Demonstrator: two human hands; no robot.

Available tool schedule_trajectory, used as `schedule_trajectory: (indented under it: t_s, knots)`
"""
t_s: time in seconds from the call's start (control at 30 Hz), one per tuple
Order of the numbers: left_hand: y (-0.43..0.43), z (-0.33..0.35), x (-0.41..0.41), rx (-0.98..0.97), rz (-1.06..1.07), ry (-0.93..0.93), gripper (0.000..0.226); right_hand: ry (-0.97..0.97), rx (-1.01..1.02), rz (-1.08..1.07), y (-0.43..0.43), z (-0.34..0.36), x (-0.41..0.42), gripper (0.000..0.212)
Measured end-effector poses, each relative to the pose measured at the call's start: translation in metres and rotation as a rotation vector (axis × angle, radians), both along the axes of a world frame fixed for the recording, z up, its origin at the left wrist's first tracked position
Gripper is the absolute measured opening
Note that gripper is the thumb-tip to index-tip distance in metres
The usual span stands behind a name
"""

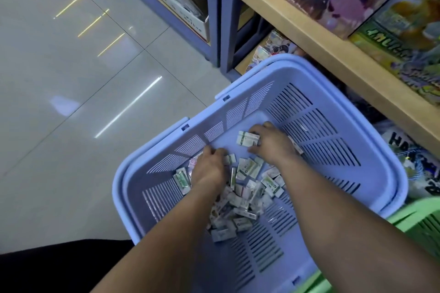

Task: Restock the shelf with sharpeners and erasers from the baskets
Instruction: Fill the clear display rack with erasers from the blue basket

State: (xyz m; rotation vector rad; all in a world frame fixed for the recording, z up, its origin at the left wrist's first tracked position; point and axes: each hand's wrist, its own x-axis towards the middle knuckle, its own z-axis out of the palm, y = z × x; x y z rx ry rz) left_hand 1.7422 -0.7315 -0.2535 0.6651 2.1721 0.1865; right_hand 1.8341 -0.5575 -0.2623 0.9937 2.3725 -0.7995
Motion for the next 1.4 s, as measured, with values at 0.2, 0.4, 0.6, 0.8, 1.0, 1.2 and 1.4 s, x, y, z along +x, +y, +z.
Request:
schedule_trajectory:
  t_s: [0.2, 0.4, 0.6, 0.8, 1.0, 1.2, 1.4]
  knots:
    - [0.001, 0.004, -0.003, -0.015, -0.087, 0.119, 0.030, 0.052, -0.036, -0.053, -0.001, 0.007, -0.003, 0.036]
    - [0.007, 0.008, -0.006, -0.034, 0.013, 0.017, 0.027, -0.008, -0.106, -0.050, 0.007, 0.018, -0.007, 0.021]
    - [0.016, 0.015, 0.004, -0.044, -0.016, -0.169, 0.031, -0.189, -0.135, 0.131, 0.009, 0.034, -0.007, 0.037]
    - [0.020, 0.008, 0.020, -0.029, 0.066, -0.237, 0.066, -0.298, -0.073, 0.200, 0.014, 0.045, 0.000, 0.063]
    - [0.029, 0.004, 0.032, -0.019, 0.056, -0.091, 0.049, -0.310, 0.082, 0.180, 0.003, 0.040, 0.018, 0.048]
    - [0.030, 0.005, 0.032, 0.002, 0.057, -0.130, 0.034, -0.301, 0.159, 0.152, -0.009, 0.039, 0.024, 0.056]
    - [0.030, 0.008, 0.036, 0.045, 0.015, -0.172, 0.040, -0.210, -0.036, -0.187, -0.012, 0.037, 0.030, 0.081]
